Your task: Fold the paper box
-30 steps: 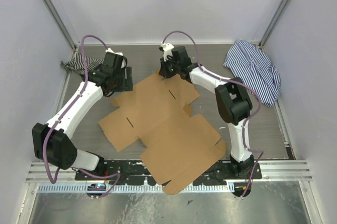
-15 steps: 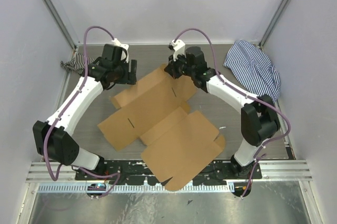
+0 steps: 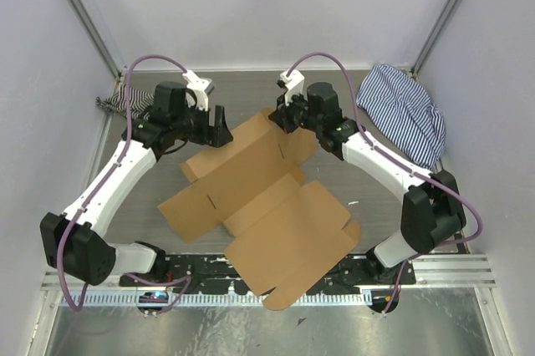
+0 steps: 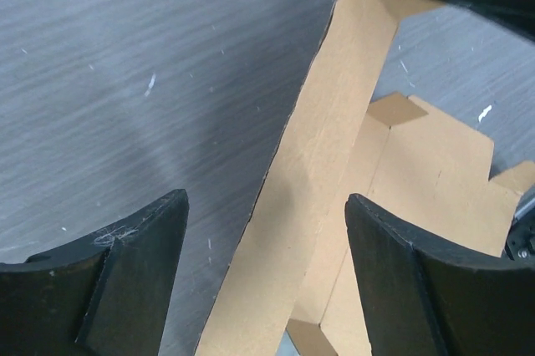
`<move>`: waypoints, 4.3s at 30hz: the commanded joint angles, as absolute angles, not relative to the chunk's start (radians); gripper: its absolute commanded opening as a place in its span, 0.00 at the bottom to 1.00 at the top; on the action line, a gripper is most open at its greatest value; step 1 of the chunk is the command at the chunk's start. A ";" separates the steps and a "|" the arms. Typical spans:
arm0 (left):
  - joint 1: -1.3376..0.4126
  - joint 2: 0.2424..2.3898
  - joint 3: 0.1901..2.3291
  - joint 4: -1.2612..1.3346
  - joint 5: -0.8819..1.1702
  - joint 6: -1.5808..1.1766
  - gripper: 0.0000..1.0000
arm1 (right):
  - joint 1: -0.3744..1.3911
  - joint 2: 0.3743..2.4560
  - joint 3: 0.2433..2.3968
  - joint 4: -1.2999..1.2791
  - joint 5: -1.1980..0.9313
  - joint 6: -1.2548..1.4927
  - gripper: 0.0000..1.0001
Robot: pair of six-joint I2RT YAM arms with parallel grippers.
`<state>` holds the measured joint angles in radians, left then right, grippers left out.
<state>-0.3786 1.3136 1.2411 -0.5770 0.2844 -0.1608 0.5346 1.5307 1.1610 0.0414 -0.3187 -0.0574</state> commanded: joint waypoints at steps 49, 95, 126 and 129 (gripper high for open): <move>-0.545 1.313 1.261 -0.705 0.289 -0.124 0.00 | 0.304 1.284 1.138 -0.096 0.091 0.181 0.60; -1.243 1.609 1.374 -0.939 -0.958 0.235 0.00 | 0.123 1.588 1.161 -0.054 -0.560 0.251 0.30; -1.331 1.716 1.401 -0.906 -1.131 0.214 0.00 | 0.360 1.508 1.045 -0.083 -0.690 0.304 0.15; -1.344 1.746 1.403 -0.924 -1.161 0.189 0.00 | 0.360 1.487 1.029 -0.094 -0.652 0.301 0.14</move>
<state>-1.3243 1.7077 1.3808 -0.8982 -1.1046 0.2176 0.3546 1.5322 1.0405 -0.0994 -0.6674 0.2955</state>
